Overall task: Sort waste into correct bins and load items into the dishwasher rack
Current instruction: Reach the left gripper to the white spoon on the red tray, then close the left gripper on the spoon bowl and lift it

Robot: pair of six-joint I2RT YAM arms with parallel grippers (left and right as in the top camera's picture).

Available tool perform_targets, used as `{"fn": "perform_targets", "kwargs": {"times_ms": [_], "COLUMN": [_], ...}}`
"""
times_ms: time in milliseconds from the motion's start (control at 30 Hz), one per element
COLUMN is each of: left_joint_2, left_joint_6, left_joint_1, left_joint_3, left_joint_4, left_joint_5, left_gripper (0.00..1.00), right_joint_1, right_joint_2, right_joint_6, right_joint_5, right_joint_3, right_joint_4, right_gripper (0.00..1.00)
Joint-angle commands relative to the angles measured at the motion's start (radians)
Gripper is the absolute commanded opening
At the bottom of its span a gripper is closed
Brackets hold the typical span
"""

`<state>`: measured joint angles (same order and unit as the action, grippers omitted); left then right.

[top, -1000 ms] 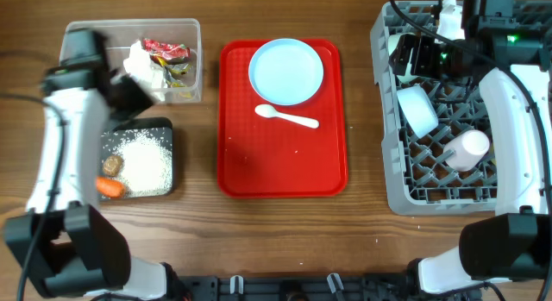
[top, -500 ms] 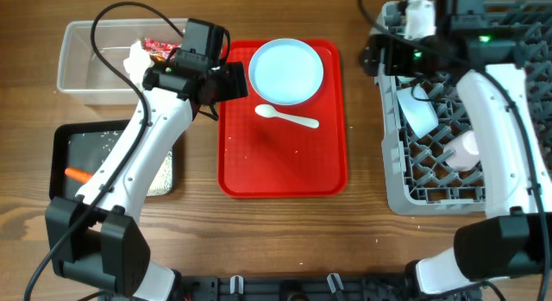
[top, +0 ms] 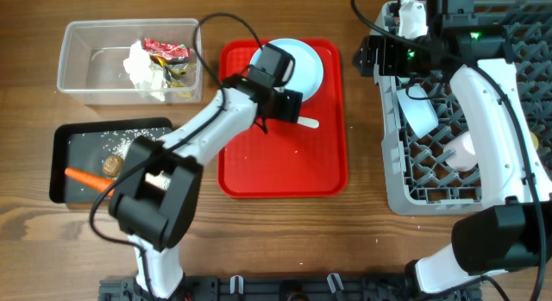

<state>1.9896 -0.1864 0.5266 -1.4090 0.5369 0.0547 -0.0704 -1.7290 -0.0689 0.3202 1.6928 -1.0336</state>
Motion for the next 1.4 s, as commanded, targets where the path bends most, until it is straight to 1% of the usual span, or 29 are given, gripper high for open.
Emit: {"fn": "perform_targets", "kwargs": {"times_ms": [0,133,367,733,900,1100,1200,1267,1367], "left_joint_2": [0.024,0.042,0.1,0.103,0.103,0.103,0.103,0.103,0.103], "left_joint_6": [0.018,-0.004,-0.004,0.0,0.001,0.077,0.079,0.079,0.079], "left_joint_1": [0.006,0.008,0.01,0.01,0.013,0.016,0.026,0.035,0.058], "left_joint_3": [-0.004,-0.004,-0.003,-0.003,-0.003,-0.003,-0.003,-0.003,-0.003], "left_joint_4": [-0.007,-0.019,-0.044,-0.051,0.024,0.159,0.213,0.22,0.198], "left_joint_5": [-0.004,-0.037,-0.037,-0.037,-0.036,-0.001,0.002,0.002,0.002], "left_gripper": [0.75,0.74,0.75,0.79,0.8,0.78,0.77,0.75,0.68], "right_joint_1": [0.002,0.002,0.002,0.002,0.002,0.002,0.002,0.002,0.002], "right_joint_2": [-0.009,-0.009,-0.009,-0.009,-0.009,-0.009,-0.009,-0.009,-0.009], "right_joint_6": [0.013,0.013,0.013,0.014,0.014,0.014,0.014,0.014,0.014], "right_joint_5": [-0.01,-0.009,-0.01,-0.013,-0.013,-0.013,-0.013,-0.013,-0.013], "right_joint_3": [0.0,0.0,0.0,0.0,0.0,0.0,0.0,0.0,0.0], "right_joint_4": [-0.007,-0.007,-0.01,-0.011,-0.018,-0.018,-0.017,-0.017,-0.018], "right_gripper": [1.0,1.0,1.0,1.0,1.0,1.0,1.0,1.0,1.0]}}
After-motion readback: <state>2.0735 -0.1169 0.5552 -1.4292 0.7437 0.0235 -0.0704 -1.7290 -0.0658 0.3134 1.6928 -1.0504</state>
